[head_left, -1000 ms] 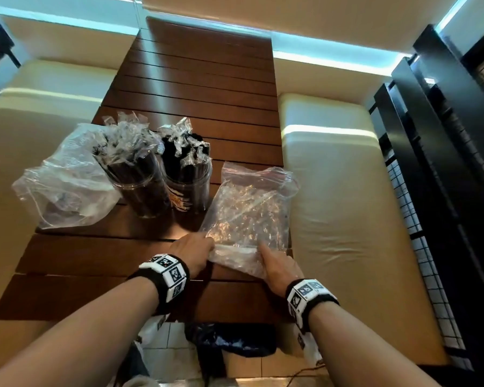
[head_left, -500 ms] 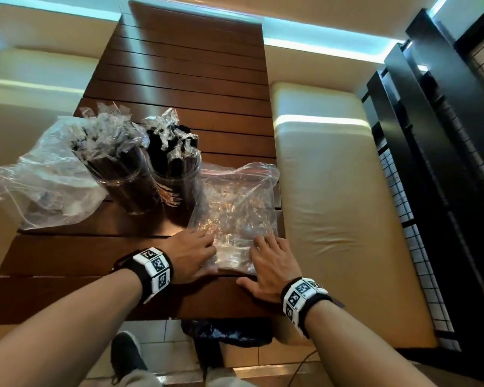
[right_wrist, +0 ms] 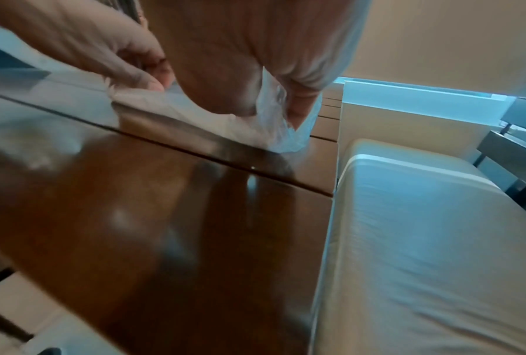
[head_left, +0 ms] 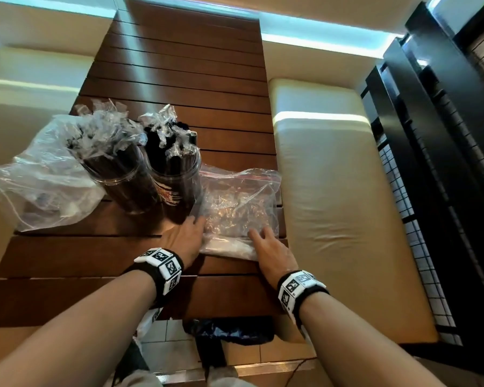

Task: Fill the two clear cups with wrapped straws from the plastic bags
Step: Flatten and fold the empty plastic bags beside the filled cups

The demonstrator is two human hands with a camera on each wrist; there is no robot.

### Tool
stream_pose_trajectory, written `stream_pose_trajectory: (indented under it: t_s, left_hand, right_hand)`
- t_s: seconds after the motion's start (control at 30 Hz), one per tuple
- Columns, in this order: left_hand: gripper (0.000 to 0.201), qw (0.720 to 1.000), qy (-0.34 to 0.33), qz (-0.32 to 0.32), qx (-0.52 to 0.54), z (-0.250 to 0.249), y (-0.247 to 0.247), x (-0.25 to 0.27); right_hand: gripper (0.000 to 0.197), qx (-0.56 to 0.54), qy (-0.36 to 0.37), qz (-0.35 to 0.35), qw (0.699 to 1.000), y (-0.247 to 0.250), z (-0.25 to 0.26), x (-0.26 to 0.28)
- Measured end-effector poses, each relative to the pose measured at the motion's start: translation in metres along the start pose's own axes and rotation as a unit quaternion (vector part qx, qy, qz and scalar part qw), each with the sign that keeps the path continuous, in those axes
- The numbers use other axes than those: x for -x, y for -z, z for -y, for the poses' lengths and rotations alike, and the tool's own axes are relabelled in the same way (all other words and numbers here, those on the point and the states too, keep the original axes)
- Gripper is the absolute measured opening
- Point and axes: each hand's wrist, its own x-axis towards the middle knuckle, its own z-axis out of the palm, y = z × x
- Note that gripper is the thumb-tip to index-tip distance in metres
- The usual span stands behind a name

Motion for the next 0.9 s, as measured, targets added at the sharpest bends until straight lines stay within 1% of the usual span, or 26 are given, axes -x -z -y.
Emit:
stream_pose_trajectory:
  t_s: [0.03,0.07,0.13,0.17,0.2,0.23,0.27,0.3,0.33,0.37,0.4,0.43,0.47,0.5,0.57,0.6,0.63,0.7,0.77,0.8,0.83,0.9]
  left_hand:
    - [0.025,1.000,0.006,-0.009,-0.004,-0.001,0.000,-0.001]
    - [0.026,0.999,-0.014,-0.028,-0.020,-0.003,0.000,-0.001]
    - [0.023,0.989,-0.099,-0.043,-0.096,-0.008,-0.001,0.001]
    - [0.022,0.980,-0.140,-0.044,-0.138,-0.011,0.001,0.003]
    - [0.023,0.970,-0.172,-0.048,-0.167,-0.012,0.001,0.004]
    - [0.025,0.961,-0.200,-0.056,-0.182,-0.012,0.002,0.005]
    - [0.025,0.956,-0.218,-0.053,-0.187,-0.011,0.004,0.007]
    - [0.024,0.951,-0.239,-0.051,-0.187,-0.009,0.004,0.008]
    - [0.020,0.949,-0.252,-0.040,-0.188,-0.007,0.007,0.011]
    - [0.022,0.945,-0.262,-0.028,-0.193,-0.003,0.009,0.013]
    - [0.032,0.944,-0.264,-0.018,-0.198,0.002,0.008,0.014]
    - [0.039,0.944,-0.260,-0.008,-0.205,0.006,0.009,0.015]
    - [0.041,0.948,-0.246,-0.013,-0.203,0.007,0.013,0.016]
    - [0.036,0.953,-0.232,-0.030,-0.193,0.007,0.015,0.017]
    - [0.023,0.974,-0.186,-0.027,-0.126,0.003,0.016,0.016]
    - [0.021,0.984,-0.156,-0.015,-0.079,0.000,0.013,0.016]
    - [0.021,0.991,-0.131,-0.008,-0.039,-0.003,0.008,0.016]
    - [0.022,0.996,-0.084,-0.006,0.001,-0.004,-0.002,0.015]
    - [0.026,0.999,-0.032,0.003,0.031,-0.004,-0.009,0.011]
    - [0.028,0.999,-0.006,0.009,0.045,-0.005,-0.010,0.008]
    - [0.031,0.998,0.017,0.008,0.055,-0.006,-0.010,0.007]
    - [0.035,0.996,0.058,-0.006,0.063,-0.007,-0.010,0.005]
  right_hand:
    - [0.037,0.028,0.013,-0.016,0.999,-0.003,0.001,0.000]
    - [0.034,0.066,0.027,-0.033,0.997,-0.006,0.002,0.001]
    - [0.028,0.139,0.039,-0.055,0.988,-0.008,0.004,0.004]
    - [0.028,0.154,0.050,-0.053,0.985,-0.007,0.004,0.006]
    - [0.031,0.155,0.064,-0.052,0.985,-0.005,0.003,0.009]
    - [0.039,0.154,0.074,-0.046,0.984,-0.003,0.002,0.012]
    - [0.049,0.159,0.081,-0.036,0.983,0.000,0.001,0.015]
    - [0.052,0.171,0.087,-0.030,0.981,0.001,0.000,0.017]
    - [0.046,0.188,0.090,-0.025,0.978,0.001,0.000,0.017]
    - [0.036,0.197,0.087,-0.021,0.976,0.000,0.001,0.017]
    - [0.028,0.192,0.077,-0.020,0.978,-0.001,0.002,0.015]
    - [0.024,0.180,0.066,-0.016,0.981,0.001,0.003,0.012]
    - [0.022,0.162,0.058,-0.016,0.985,0.003,0.004,0.009]
    - [0.021,0.145,0.048,-0.017,0.988,0.005,0.003,0.007]
    - [0.019,0.104,0.023,0.007,0.994,0.009,-0.002,0.003]
    - [0.018,0.084,0.009,0.015,0.996,0.009,-0.006,0.001]
    - [0.020,0.071,-0.007,0.019,0.997,0.008,-0.009,0.001]
    - [0.028,0.053,-0.036,0.015,0.998,0.003,-0.012,0.002]
    - [0.032,0.056,-0.052,-0.006,0.997,-0.003,-0.012,0.001]
    - [0.033,0.078,-0.039,-0.026,0.996,-0.005,-0.011,0.001]
    - [0.033,0.110,-0.012,-0.041,0.993,-0.007,-0.009,0.002]
    - [0.026,0.157,0.063,-0.078,0.982,-0.009,-0.007,0.004]
